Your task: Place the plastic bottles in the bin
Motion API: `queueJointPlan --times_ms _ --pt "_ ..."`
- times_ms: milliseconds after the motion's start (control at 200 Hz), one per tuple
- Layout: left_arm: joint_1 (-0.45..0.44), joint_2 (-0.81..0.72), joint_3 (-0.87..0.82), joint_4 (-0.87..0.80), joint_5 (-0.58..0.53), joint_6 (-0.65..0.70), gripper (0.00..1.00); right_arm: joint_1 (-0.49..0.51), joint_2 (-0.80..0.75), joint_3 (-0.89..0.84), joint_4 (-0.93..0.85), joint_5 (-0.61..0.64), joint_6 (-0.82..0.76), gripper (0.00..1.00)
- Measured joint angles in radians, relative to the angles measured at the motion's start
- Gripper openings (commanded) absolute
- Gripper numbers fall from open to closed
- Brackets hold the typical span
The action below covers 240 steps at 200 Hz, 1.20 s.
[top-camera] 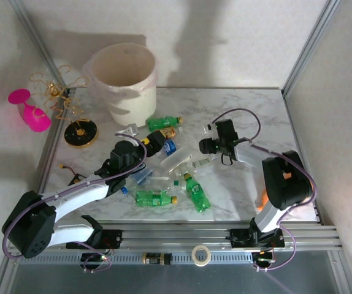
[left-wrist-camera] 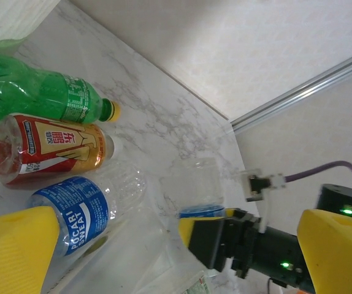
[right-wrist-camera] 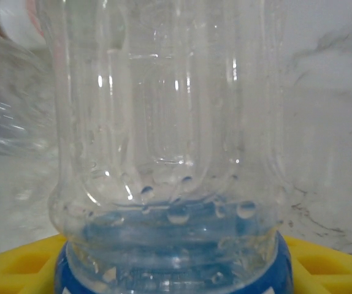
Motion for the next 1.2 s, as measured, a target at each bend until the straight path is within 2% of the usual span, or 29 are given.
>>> queueJointPlan --times_ms 215,431,651,986,1102,1202 --pt "-0.022 0.0 0.018 -0.005 0.019 0.0 1.0 0.014 -0.202 -0.057 0.07 -0.027 -0.001 0.54" --pt "-0.072 0.0 0.103 -0.011 0.043 0.016 1.0 0.11 -0.313 -0.093 0.153 -0.089 0.016 0.54" --pt "-0.116 0.01 0.159 -0.01 0.065 0.033 1.0 0.204 -0.336 -0.129 0.251 -0.141 0.071 0.53" --pt "-0.148 0.076 0.198 -0.017 0.087 0.068 0.98 0.264 -0.336 -0.142 0.367 -0.247 0.125 0.52" --pt "-0.15 0.086 0.205 -0.021 0.088 0.078 0.96 0.285 -0.336 -0.142 0.383 -0.281 0.136 0.52" --pt "-0.15 0.093 0.218 -0.024 0.087 0.087 0.89 0.289 -0.336 -0.142 0.395 -0.299 0.139 0.52"
